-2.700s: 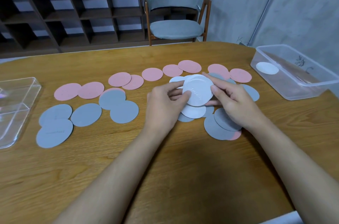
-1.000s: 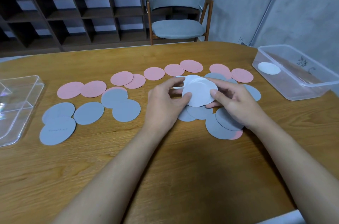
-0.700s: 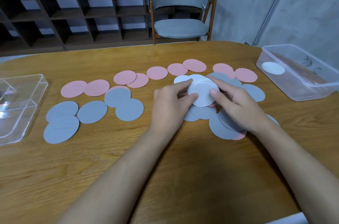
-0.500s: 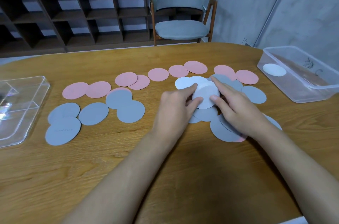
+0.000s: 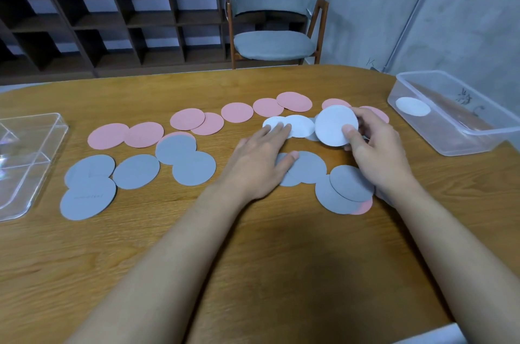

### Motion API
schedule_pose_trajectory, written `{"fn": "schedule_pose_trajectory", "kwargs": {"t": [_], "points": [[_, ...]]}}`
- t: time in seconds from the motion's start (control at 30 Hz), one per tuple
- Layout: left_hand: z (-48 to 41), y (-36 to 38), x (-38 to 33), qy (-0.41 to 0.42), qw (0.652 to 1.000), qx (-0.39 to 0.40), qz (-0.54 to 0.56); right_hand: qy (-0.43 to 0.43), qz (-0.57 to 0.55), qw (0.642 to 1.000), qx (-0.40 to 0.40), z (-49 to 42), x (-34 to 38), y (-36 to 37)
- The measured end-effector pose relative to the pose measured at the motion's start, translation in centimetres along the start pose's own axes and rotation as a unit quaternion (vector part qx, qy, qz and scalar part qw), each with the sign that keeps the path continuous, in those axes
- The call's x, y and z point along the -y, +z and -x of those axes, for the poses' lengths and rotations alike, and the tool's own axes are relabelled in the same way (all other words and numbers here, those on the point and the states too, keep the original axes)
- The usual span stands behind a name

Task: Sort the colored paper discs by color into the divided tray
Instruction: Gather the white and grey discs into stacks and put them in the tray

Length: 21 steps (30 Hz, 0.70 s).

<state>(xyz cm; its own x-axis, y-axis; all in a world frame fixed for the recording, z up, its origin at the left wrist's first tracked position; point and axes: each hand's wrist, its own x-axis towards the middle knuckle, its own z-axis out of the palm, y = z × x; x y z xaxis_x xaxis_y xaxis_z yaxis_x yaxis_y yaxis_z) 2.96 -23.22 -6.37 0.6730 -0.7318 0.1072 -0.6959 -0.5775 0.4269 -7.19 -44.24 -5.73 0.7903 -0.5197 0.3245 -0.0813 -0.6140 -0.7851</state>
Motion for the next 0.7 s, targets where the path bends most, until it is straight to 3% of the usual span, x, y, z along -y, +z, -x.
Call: {"fn": "schedule_pose_trajectory", "kwargs": {"t": [0.2, 0.37, 0.7], "points": [[0.16, -0.23, -0.08, -0.009, 0.993, -0.11, -0.035, 0.01, 0.012, 1.0, 0.003, -0.06, 0.06, 0.13], [0.13, -0.78, -0.03, -0.025, 0.986, -0.148, -0.069, 0.013, 0.01, 1.0, 0.009, 0.01, 0.19, 0.15], [0.15, -0.87, 0.31, -0.008, 0.996, -0.086, 0.013, 0.006, -0.013, 1.0, 0.011, 0.34, 0.76, 0.17]]}}
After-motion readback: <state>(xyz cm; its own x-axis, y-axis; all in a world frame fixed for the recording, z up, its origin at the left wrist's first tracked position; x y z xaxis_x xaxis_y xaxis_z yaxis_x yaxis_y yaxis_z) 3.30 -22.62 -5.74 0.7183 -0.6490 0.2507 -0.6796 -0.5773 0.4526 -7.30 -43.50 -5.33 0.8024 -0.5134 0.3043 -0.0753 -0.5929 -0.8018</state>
